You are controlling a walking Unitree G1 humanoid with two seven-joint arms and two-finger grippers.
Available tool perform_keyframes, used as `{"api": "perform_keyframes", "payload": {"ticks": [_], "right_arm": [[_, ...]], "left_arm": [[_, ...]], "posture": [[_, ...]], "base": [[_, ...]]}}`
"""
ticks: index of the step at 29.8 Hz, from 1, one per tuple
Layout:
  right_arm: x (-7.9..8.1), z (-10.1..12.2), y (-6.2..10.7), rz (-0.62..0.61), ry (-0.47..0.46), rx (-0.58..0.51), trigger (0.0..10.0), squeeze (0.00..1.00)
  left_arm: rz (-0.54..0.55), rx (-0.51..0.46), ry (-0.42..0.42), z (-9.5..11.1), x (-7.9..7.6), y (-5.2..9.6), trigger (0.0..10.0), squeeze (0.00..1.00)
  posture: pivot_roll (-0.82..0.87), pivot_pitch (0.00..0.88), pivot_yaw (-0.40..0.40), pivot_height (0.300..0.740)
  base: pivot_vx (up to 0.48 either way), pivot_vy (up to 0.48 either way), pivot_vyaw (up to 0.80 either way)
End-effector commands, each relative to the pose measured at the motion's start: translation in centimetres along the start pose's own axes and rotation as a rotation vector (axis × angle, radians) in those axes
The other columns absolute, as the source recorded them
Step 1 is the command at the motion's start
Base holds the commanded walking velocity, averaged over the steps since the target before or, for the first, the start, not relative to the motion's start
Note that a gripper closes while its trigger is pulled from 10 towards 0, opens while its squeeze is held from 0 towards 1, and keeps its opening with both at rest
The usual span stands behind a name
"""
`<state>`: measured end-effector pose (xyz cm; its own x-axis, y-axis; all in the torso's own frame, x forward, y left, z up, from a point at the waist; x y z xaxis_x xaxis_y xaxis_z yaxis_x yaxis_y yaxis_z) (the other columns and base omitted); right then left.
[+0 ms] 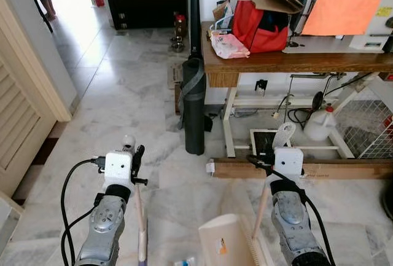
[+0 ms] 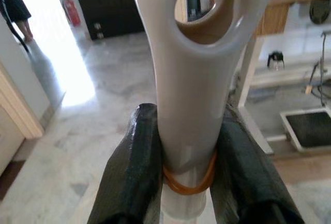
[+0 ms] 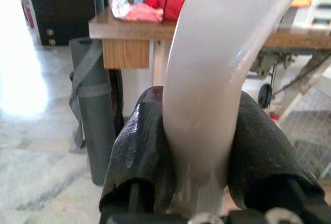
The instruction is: Sweep floor
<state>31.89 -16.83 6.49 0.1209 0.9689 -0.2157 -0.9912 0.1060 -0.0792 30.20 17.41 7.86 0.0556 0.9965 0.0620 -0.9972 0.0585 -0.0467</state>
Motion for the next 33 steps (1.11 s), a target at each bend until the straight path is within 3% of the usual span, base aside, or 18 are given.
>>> {"api": "perform_keyframes", "payload": {"ticks": [1, 12, 24, 33], "right_arm": [[0.2, 0.8, -0.7, 0.006, 0.010, -0.038, 10.0, 0.00], [0.5, 0.1, -0.9, 0.017, 0.023, -0.014, 10.0, 0.00], [0.3, -2.2, -0.9, -0.011, 0.021, 0.121, 10.0, 0.00], [0.1, -4.8, 0.4, -0.009, 0.035, 0.269, 10.0, 0.00]], "left_arm": [[-0.033, -0.009, -0.023, 0.5, 0.0, -0.4, 10.0, 0.00], [-0.057, 0.004, -0.054, 0.7, 0.9, 0.7, 10.0, 0.00], [-0.066, 0.002, -0.064, 1.1, 1.3, 1.4, 10.0, 0.00], [-0.071, 0.015, -0.059, 1.2, 1.3, 1.4, 10.0, 0.00]], "posture": [[0.09, 0.073, 0.033, 0.740], [0.13, 0.121, 0.047, 0.740], [0.16, 0.151, 0.060, 0.740], [0.17, 0.155, 0.052, 0.740]], "base": [[0.000, 0.000, 0.00], [0.000, 0.000, 0.00], [0.000, 0.000, 0.00], [0.000, 0.000, 0.00]]}}
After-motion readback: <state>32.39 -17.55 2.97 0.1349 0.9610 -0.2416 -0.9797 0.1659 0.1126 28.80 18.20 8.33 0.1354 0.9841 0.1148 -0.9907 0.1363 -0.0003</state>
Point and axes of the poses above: a point about 5 cm out from each wrist's last joint towards the gripper, its own y axis pointing back from the gripper into the wrist, its own z axis along the axis of the wrist's last joint, x = y × z, the point moved 2 cm from there along -y, pointing out of the wrist towards the gripper, and after that the axes turned 4 degrees about y, right-handed, at the moved point
